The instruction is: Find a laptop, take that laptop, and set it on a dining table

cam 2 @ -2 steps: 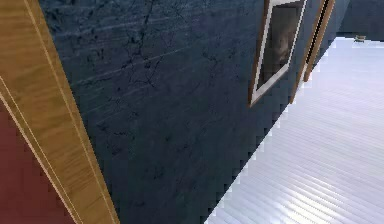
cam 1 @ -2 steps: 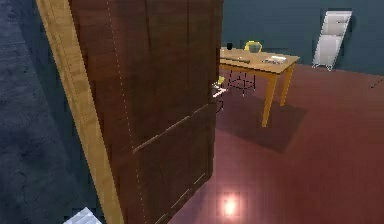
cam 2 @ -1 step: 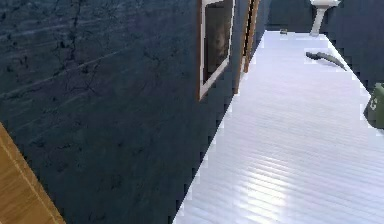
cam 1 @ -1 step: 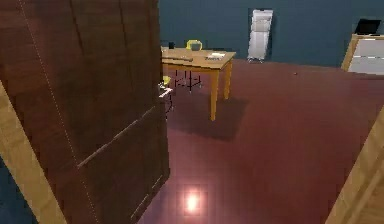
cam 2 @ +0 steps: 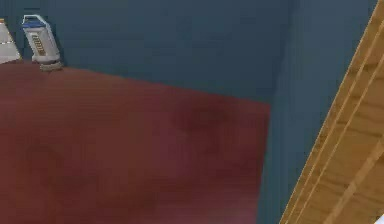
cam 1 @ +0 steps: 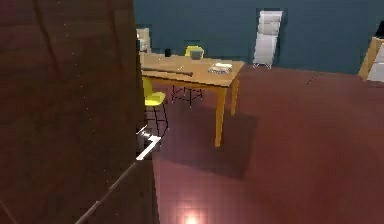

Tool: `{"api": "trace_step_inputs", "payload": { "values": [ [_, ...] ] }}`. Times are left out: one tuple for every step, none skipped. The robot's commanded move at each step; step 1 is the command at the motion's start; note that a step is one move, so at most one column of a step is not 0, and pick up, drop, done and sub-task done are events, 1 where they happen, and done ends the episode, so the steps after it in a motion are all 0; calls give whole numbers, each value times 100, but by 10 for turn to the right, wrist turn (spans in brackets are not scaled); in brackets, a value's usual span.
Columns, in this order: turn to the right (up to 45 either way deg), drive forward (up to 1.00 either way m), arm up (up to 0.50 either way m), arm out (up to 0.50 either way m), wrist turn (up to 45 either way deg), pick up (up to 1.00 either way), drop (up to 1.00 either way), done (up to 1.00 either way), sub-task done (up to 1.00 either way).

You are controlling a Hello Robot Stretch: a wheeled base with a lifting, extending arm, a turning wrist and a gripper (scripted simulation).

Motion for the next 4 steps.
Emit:
{"api": "trace_step_inputs", "payload": {
  "values": [
    [390, 0, 0, 0, 0, 0, 0, 0, 0],
    [0, 100, 0, 0, 0, 0, 0, 0, 0],
    [0, 100, 0, 0, 0, 0, 0, 0, 0],
    [0, 100, 0, 0, 0, 0, 0, 0, 0]
  ]
}}
